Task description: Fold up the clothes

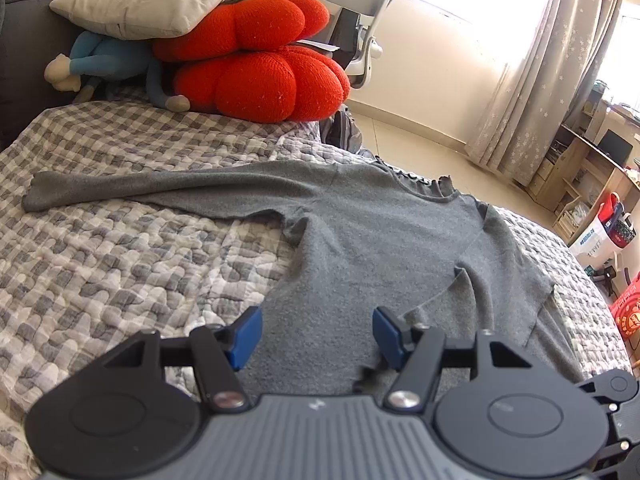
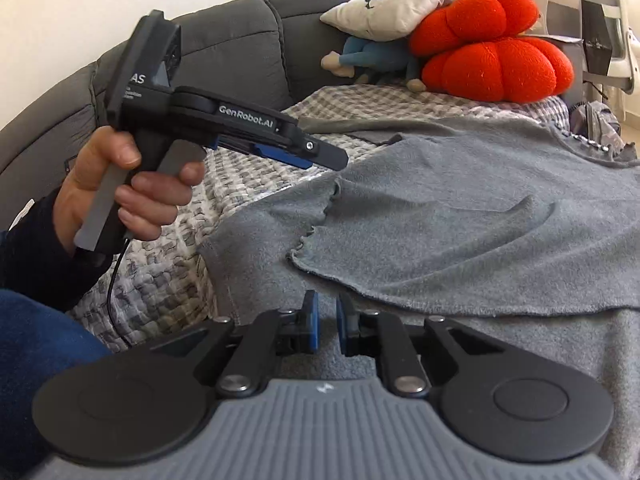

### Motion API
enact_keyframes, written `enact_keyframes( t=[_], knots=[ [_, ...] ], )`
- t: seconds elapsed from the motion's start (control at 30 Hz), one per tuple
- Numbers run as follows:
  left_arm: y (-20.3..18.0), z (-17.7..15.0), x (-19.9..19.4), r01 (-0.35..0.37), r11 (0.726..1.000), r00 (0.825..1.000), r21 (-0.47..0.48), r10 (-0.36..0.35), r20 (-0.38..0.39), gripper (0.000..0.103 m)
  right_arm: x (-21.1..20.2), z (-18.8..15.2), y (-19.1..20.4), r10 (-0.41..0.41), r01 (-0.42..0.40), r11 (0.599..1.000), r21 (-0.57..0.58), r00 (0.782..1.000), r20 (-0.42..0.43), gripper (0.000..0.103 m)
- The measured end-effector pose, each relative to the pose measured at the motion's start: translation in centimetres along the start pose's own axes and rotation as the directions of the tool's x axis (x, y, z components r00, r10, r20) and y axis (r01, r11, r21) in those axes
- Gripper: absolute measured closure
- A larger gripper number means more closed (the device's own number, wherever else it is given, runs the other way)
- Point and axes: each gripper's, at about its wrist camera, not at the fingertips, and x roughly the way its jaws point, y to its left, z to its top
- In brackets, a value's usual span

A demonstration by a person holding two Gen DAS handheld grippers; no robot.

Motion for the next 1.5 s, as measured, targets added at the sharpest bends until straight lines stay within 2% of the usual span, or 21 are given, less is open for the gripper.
enact_keyframes(
  t=[0.1,0.17,0.23,0.3,0.37,0.5,0.53,0.57,0.6,0.63,0.67,0.7,0.8,0.93,0.97,1.03,1.1,1.2,1.3,1.37,1.5],
  knots=[
    [-0.6,-0.1,0.3,0.010,1.000,1.000,0.018,-0.010,-0.003,0.041,-1.7,0.1,-1.4,-0.108,0.103,0.991,0.083,0.993,0.055,0.087],
    [-1.1,-0.2,0.5,0.014,0.999,1.000,0.037,-0.014,-0.008,0.041,-3.8,0.0,-4.3,-0.225,0.196,0.950,0.242,0.970,0.095,0.087],
    [-1.6,-0.2,0.8,0.019,0.998,1.000,0.056,-0.018,-0.014,0.041,-6.7,-0.4,-8.3,-0.331,0.235,0.852,0.468,0.935,0.132,0.087],
    [-2.2,-0.1,1.2,0.022,0.997,1.000,0.075,-0.021,-0.014,0.041,-9.6,-1.5,-12.7,-0.378,0.174,0.730,0.661,0.908,0.179,0.084],
    [-2.8,0.1,1.9,0.019,0.995,1.000,0.098,-0.017,-0.013,0.041,-11.3,-2.7,-15.9,-0.411,0.113,0.644,0.757,0.885,0.218,0.084],
    [-4.5,0.3,4.0,-0.005,0.988,1.000,0.152,0.008,-0.022,0.041,-10.6,-4.0,-20.1,-0.418,0.052,0.473,0.880,0.892,0.172,0.084],
    [-4.7,0.2,4.2,-0.010,0.987,1.000,0.161,0.014,-0.023,0.041,-10.4,-4.2,-20.5,-0.426,0.039,0.455,0.890,0.887,0.179,0.084],
    [-4.7,0.1,4.3,-0.015,0.986,1.000,0.166,0.020,-0.023,0.047,-10.7,-4.2,-20.6,-0.452,0.030,0.450,0.893,0.870,0.198,0.084],
    [-4.8,0.0,4.3,-0.020,0.985,0.999,0.172,0.025,-0.024,0.056,-11.2,-4.1,-20.6,-0.503,0.044,0.446,0.894,0.839,0.209,0.085],
    [-4.8,-0.2,4.4,-0.026,0.984,0.999,0.178,0.030,-0.024,0.077,-11.7,-4.3,-20.4,-0.551,0.070,0.431,0.899,0.810,0.201,0.086],
    [-4.9,-0.3,4.4,-0.031,0.983,0.999,0.183,0.036,-0.024,0.080,-12.3,-4.6,-20.3,-0.596,0.095,0.415,0.905,0.780,0.191,0.091],
    [-5.0,-0.4,4.5,-0.036,0.981,0.999,0.189,0.041,-0.024,0.081,-12.2,-4.9,-20.2,-0.616,0.119,0.401,0.908,0.769,0.171,0.098],
    [-5.2,-0.8,4.6,-0.051,0.977,0.998,0.205,0.057,-0.025,0.094,-11.9,-4.6,-19.3,-0.651,0.209,0.430,0.878,0.746,0.141,0.100],
    [-5.4,-1.2,4.5,-0.071,0.971,0.997,0.229,0.078,-0.021,0.103,-11.4,-3.2,-19.0,-0.645,0.331,0.509,0.795,0.758,0.097,0.094],
    [-5.4,-1.3,4.1,-0.072,0.970,0.997,0.234,0.078,-0.015,0.103,-11.7,-3.1,-19.0,-0.657,0.352,0.510,0.785,0.749,0.091,0.088],
    [-5.4,-1.4,3.4,-0.061,0.970,0.998,0.237,0.064,-0.007,0.103,-12.2,-3.2,-19.0,-0.707,0.429,0.492,0.758,0.704,0.061,0.084],
    [-5.3,-1.3,2.8,-0.045,0.973,0.999,0.228,0.047,-0.006,0.103,-12.4,-3.1,-19.4,-0.705,0.446,0.506,0.738,0.707,0.057,0.084],
    [-4.9,-1.0,2.1,-0.038,0.978,0.999,0.204,0.039,-0.001,0.103,-12.1,-2.2,-20.4,-0.682,0.469,0.546,0.694,0.730,0.043,0.084],
    [-4.7,-0.7,2.0,-0.045,0.979,0.999,0.198,0.046,0.002,0.103,-11.3,0.4,-21.8,-0.675,0.508,0.589,0.628,0.737,0.037,0.080],
    [-4.4,-0.7,2.2,-0.033,0.980,0.999,0.197,0.036,-0.012,0.103,-10.2,2.3,-23.5,-0.642,0.495,0.623,0.606,0.766,0.035,0.070],
    [-3.9,-0.8,3.3,-0.001,0.986,0.998,0.166,0.011,-0.056,0.094,-7.4,6.0,-26.8,-0.592,0.487,0.672,0.558,0.806,0.010,0.065]
  ],
)
